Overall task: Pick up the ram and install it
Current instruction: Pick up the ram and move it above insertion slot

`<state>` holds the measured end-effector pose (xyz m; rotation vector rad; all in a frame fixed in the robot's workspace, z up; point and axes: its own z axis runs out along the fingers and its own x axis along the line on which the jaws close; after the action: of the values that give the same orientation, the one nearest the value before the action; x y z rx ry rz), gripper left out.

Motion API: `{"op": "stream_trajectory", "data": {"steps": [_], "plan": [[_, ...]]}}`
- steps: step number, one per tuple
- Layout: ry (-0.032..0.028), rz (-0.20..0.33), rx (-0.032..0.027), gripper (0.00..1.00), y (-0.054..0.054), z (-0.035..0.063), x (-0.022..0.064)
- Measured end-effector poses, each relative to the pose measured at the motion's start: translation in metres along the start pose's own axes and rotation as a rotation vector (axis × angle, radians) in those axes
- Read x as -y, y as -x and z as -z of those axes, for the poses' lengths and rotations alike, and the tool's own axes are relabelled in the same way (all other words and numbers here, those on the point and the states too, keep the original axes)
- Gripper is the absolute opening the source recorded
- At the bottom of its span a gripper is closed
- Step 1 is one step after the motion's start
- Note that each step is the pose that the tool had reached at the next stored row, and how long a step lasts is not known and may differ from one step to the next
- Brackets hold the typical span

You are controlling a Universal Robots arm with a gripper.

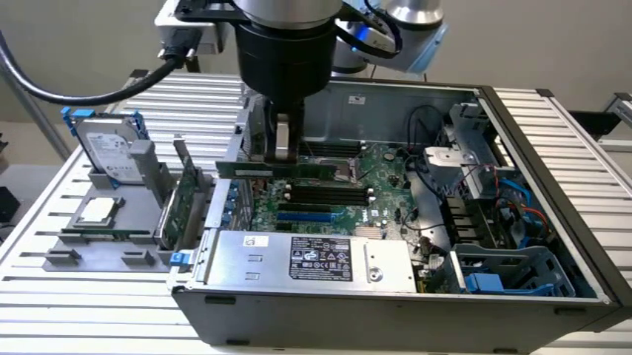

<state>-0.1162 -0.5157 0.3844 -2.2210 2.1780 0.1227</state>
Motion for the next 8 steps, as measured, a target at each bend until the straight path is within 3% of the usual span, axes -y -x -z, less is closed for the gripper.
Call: {"op": "stream_trajectory", "data": {"steps": [8], "plan": [[0.0004, 0.0, 0.0, 0.0, 0.004, -0.0132, 0.0373]]}}
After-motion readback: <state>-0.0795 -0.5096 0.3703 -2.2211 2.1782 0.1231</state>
